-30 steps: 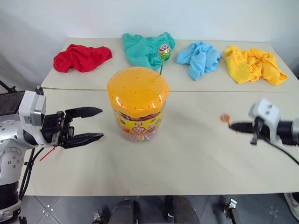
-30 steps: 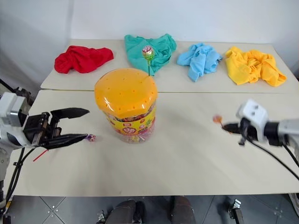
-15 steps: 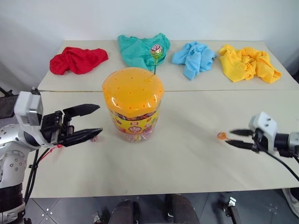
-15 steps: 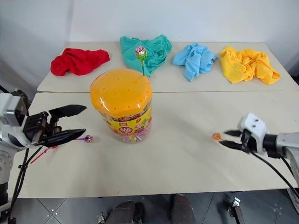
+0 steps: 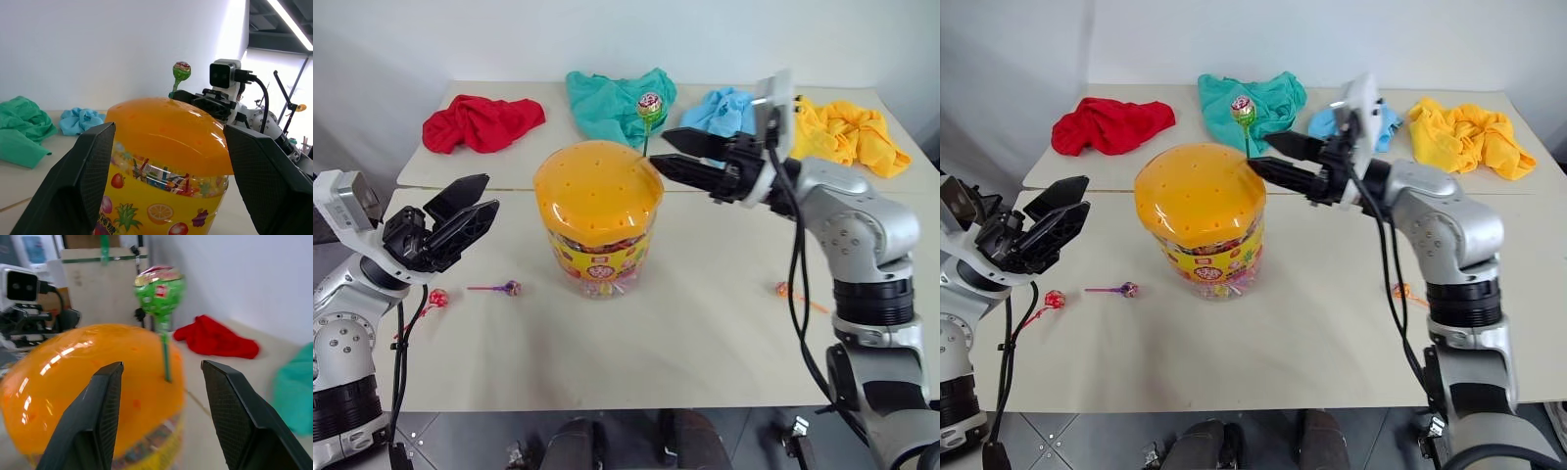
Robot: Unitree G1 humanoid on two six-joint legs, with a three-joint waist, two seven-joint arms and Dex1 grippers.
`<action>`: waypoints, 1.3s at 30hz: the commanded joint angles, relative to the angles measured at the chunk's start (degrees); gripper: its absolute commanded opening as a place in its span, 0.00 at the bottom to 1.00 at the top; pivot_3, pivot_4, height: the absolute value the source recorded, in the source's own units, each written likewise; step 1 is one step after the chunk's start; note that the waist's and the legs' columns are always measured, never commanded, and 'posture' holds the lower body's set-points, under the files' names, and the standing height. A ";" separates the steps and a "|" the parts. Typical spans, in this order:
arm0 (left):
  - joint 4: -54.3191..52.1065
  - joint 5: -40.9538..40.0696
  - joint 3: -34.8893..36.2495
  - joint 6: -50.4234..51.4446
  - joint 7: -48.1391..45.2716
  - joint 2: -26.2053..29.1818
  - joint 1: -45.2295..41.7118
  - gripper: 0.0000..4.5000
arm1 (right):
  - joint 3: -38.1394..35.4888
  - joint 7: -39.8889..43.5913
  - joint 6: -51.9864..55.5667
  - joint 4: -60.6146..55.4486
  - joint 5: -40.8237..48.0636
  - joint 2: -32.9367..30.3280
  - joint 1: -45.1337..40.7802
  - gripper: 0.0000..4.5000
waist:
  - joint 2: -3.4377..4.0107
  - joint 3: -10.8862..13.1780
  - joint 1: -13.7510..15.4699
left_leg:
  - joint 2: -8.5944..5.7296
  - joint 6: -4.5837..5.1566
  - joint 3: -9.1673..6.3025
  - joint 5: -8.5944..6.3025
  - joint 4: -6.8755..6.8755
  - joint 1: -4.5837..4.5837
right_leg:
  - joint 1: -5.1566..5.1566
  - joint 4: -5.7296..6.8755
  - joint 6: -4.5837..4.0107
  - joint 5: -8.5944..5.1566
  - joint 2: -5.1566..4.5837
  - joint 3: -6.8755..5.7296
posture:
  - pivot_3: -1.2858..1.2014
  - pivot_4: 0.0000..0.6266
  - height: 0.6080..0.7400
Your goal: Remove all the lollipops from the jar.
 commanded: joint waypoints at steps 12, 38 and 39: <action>-2.23 -1.56 0.31 -0.61 -0.69 -1.61 0.16 0.83 | -0.51 -1.48 0.70 3.92 -2.77 5.16 -5.72 0.15 | -0.04 -0.02 -0.33 | 0.03 -0.03 0.13 0.06 0.01 0.08 | -0.01 0.09 0.01 0.00 0.04 0.10 | 0.52 0.24 1.00; -9.92 13.63 -8.78 -12.56 -18.09 8.54 2.39 0.83 | -13.85 21.39 -30.93 20.46 -24.95 -37.10 43.07 0.01 | 0.00 0.00 1.11 | -0.01 0.20 0.66 -0.03 -0.03 -0.03 | -0.09 -0.41 0.07 0.03 0.02 0.26 | 0.52 0.24 1.00; -10.07 13.76 -9.10 -12.72 -18.06 8.17 2.49 0.83 | -13.87 21.91 -32.99 21.89 -25.64 -36.83 44.50 0.01 | 0.01 0.00 0.95 | -0.01 0.22 0.74 0.00 -0.02 0.02 | -0.09 -0.41 0.08 0.04 0.00 0.34 | 0.52 0.24 1.00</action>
